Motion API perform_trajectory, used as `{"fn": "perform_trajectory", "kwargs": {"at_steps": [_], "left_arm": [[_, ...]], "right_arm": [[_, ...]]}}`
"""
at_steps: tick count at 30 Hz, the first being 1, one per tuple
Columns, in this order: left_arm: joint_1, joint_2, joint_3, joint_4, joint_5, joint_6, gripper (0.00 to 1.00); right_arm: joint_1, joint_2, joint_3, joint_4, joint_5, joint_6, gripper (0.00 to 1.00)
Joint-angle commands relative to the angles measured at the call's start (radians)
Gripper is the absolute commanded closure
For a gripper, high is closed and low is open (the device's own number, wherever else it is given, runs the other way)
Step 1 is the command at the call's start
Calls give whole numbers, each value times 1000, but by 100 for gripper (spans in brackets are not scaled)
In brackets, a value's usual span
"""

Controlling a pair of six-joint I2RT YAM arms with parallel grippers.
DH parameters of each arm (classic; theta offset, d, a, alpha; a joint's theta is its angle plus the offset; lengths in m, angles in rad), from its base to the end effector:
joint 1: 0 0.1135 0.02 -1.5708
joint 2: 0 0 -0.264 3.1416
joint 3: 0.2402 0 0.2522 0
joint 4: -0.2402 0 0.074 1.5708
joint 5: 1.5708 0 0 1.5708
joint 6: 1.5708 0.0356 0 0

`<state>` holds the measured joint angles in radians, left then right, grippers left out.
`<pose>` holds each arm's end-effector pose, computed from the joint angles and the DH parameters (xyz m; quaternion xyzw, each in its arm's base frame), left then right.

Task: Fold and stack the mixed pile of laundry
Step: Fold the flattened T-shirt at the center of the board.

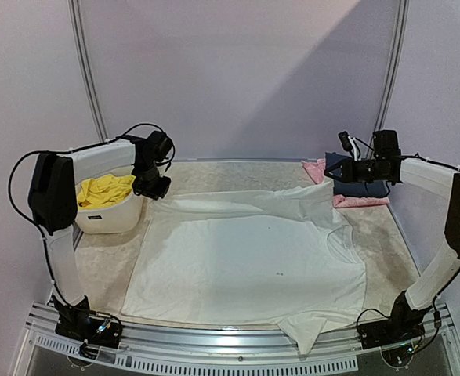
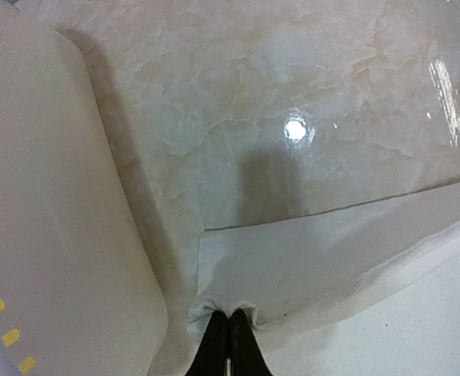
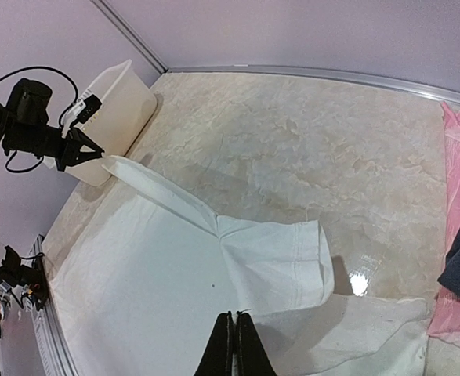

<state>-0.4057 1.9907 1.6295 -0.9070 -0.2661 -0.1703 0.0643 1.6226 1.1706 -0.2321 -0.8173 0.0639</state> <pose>0.3807 -0.1533 0.2207 0.0952 0.9754 0.0833 0.1805 0.3541 0.0488 0.2620 -0.1706 0.8289 0.3834 0.3698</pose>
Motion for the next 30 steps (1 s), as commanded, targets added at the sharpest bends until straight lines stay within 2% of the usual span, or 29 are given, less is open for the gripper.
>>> {"fn": "perform_trajectory", "kwargs": {"at_steps": [1,15,30], "left_arm": [[-26,-59,-42,22,0,-12,100],[-39,-75,-135,-7,-13,-22,100],[-42,-89,-222,-31,0,-21,100]], "right_arm": [[-3,-78,-52,-58,5,-53,100],[-4,-224,-251,-160,31,-175,100],[-2,-179,-274,-219,70,-248,100]]}}
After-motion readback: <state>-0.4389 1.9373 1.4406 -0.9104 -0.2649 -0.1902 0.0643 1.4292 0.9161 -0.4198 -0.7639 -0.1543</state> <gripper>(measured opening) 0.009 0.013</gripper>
